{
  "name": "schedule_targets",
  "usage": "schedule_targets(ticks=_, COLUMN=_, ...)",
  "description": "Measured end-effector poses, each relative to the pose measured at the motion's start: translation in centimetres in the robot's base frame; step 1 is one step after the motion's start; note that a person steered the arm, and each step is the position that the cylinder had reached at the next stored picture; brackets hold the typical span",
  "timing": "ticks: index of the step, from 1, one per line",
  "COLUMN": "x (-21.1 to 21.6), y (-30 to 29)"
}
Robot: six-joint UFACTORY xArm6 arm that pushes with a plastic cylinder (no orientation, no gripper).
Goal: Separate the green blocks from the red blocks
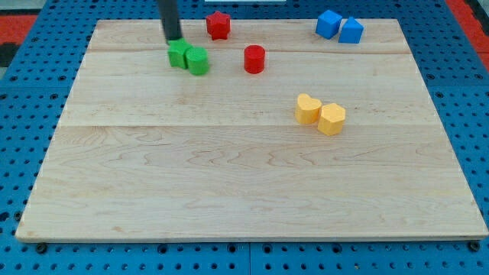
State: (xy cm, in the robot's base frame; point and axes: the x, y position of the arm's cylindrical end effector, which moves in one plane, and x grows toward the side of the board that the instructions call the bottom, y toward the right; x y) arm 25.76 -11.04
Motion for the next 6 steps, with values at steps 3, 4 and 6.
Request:
schedule_targets(ticks=3, x=-6.6, y=-6.1)
schedule_targets(ticks=4, x=-6.6, y=-3.2)
schedule_targets(ticks=6, x=-6.4, y=8.5)
